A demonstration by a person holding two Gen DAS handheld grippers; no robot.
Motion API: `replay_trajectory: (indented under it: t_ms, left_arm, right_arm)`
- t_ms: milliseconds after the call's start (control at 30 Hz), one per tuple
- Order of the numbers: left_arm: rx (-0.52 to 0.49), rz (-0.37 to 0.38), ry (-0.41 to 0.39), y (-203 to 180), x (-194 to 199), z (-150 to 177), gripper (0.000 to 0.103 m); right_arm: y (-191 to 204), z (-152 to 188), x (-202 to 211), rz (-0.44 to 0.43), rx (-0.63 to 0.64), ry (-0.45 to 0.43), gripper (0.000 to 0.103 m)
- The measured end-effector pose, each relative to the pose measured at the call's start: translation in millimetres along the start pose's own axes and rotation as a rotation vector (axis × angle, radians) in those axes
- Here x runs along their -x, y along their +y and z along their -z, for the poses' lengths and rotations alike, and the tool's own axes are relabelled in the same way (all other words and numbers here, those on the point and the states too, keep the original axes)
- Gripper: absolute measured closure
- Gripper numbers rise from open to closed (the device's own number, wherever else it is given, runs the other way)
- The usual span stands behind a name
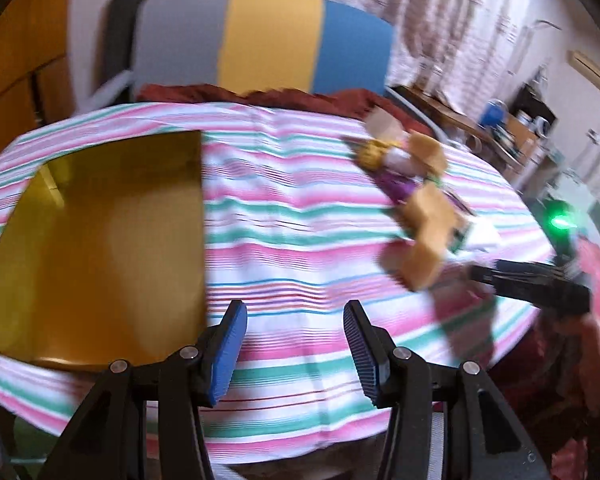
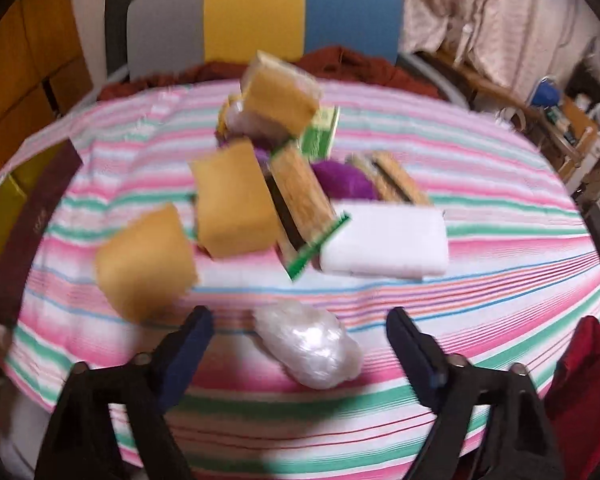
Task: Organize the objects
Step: 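Grasp the clear plastic bag with the right gripper while the left grasps a yellow sponge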
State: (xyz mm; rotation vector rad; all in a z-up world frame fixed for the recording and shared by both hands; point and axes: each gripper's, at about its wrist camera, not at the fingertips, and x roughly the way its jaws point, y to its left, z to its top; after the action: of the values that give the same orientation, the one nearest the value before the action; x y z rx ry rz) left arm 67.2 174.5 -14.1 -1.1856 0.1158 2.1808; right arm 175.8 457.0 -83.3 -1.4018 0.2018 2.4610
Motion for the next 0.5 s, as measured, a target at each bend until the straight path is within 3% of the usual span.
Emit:
replay_trajectory:
  t_ms: [167, 233, 267, 400, 500]
  left_arm:
    - [-0.029, 0.071, 0.058, -26, -17, -7, 0.052]
    - [-0.029, 0.078, 0.072, -32, -26, -11, 0.051]
    - [-0.031, 0.081, 0.077, -36, -30, -12, 0.051]
    - [-0.054, 0.183, 0.120, -55, -54, -26, 0.045]
    - [-0.058, 0.262, 0.127, -70, -69, -34, 0.029]
  right_arm:
    - [-21, 6, -27, -0.088, -0.051, 0.115, 0.052]
    - [-23, 6, -25, -0.092, -0.060, 0.104, 0.058]
    - [-23, 6, -22, -0.106, -0.057, 0.093, 0.065]
    - [-24, 8, -21, -0.133, -0.076, 0.101, 0.065]
    - [-24, 8, -18, -0.134, -0.076, 0.099, 0.065]
